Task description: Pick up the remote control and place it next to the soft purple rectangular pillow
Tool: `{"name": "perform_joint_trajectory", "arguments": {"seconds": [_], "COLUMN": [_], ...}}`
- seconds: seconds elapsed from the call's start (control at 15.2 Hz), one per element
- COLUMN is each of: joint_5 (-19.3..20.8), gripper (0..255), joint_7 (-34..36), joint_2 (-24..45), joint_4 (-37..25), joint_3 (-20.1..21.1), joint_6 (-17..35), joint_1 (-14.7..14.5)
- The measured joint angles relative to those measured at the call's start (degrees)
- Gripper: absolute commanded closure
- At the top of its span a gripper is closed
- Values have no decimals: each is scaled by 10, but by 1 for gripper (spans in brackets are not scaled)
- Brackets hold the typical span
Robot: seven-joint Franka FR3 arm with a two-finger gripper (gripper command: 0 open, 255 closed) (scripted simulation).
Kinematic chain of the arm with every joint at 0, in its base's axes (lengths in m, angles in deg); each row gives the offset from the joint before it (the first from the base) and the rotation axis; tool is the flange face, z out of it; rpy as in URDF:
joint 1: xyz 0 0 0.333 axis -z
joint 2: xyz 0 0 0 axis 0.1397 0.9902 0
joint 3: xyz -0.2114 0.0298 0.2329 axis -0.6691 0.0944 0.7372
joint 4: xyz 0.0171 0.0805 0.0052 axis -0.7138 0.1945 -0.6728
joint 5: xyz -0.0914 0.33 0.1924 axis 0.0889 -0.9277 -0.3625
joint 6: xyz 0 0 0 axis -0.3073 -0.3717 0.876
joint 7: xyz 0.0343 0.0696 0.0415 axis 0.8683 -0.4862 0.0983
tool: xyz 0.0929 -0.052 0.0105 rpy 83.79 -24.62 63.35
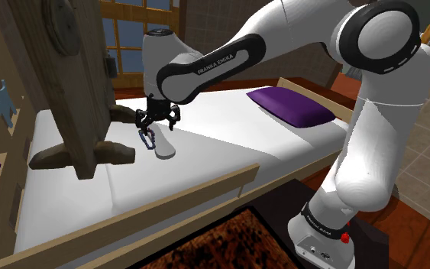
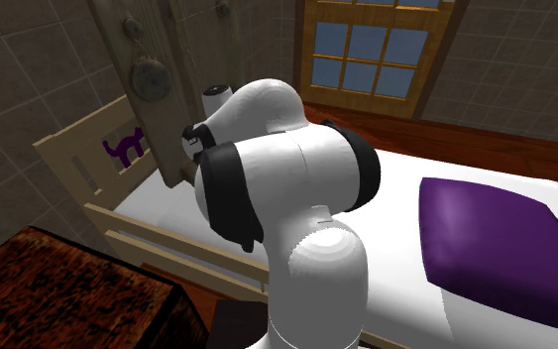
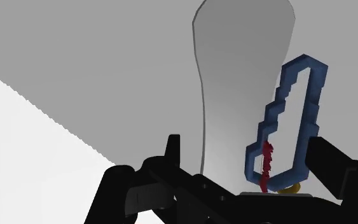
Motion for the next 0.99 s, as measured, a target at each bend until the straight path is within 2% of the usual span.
{"name": "perform_joint_trajectory", "arguments": {"seconds": [0.33, 0.79, 0.86, 0.99], "joint_5": [16, 19, 19, 20], "gripper": [0, 0, 255, 255], "joint_7": [11, 13, 13, 13], "joint_2": [28, 35, 35, 35], "joint_4": [6, 5, 5, 5], "joint_3": [-6, -8, -8, -8], "joint_6": [31, 37, 37, 38], "joint_1": [-3, -3, -3, -3]}}
